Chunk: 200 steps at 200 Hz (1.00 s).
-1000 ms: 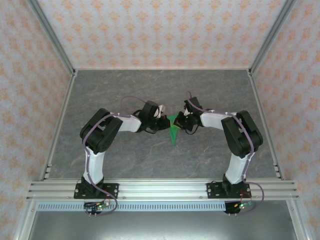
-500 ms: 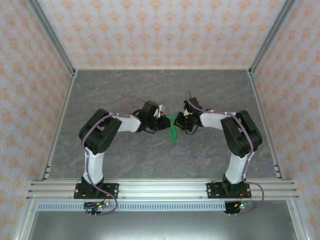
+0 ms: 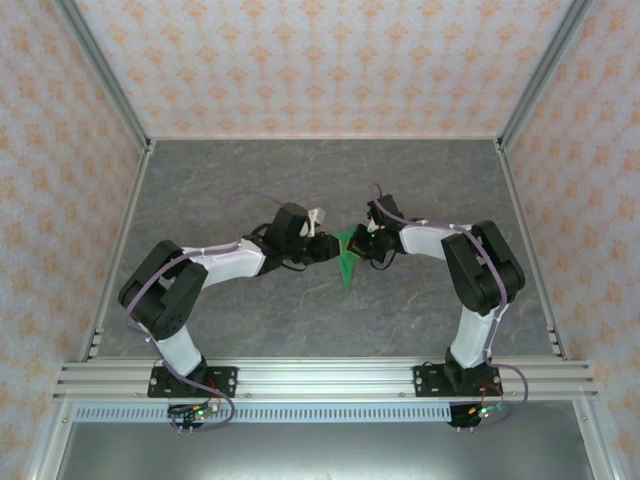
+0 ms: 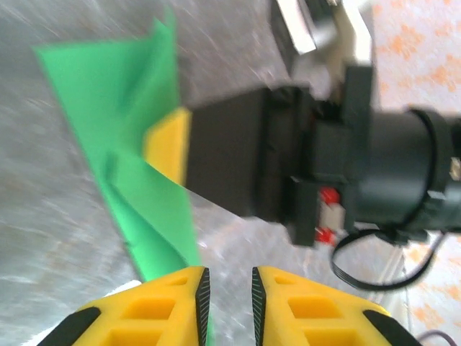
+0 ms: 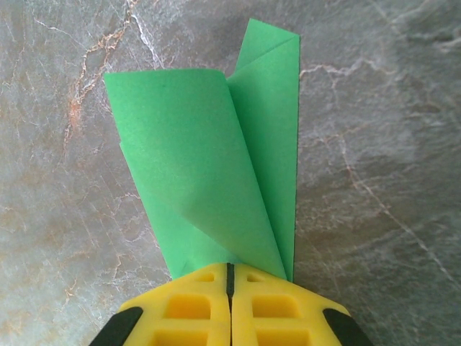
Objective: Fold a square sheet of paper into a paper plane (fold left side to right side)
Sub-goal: Fold the wing for the fifth time at the center of the table.
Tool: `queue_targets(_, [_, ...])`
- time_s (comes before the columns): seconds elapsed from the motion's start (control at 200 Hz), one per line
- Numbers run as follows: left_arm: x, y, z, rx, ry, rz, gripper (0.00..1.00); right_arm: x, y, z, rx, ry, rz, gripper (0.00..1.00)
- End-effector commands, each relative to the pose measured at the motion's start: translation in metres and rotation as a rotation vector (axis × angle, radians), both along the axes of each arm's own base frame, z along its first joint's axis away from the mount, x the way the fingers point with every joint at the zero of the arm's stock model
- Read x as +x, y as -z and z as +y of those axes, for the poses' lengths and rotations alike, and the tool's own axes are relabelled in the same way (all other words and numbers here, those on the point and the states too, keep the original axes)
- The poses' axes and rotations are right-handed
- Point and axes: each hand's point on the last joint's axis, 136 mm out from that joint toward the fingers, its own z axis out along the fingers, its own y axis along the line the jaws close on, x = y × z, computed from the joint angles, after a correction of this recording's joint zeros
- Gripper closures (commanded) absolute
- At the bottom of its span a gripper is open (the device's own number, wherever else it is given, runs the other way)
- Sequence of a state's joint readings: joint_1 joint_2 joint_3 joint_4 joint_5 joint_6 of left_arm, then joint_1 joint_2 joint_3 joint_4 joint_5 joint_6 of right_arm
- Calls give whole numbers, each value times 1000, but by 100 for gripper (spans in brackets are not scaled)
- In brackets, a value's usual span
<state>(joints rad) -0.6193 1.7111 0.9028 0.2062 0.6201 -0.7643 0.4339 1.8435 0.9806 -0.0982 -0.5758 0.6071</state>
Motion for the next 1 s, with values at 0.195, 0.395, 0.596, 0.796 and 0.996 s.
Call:
queue_targets(0.195, [-24,5,-46,-92,52,63,78,-32,46,-33,-171,27,140,92])
queue_targets(0.395, [-23,29,-40,-31,27,88,79,-32,46,-33,-170,25,138,92])
queue_targets(0.596, [-26,47,-34,9,17,117,79,-31,46,-33,-169,25,139,92])
queue_targets(0.796, [-32,63,-26,61,14,143,80,-31,46,-32,-169,23,140,92])
queue_targets(0.996, [-34,74,-21,94,7,157,80,-30,45,-32,-169,24,138,92])
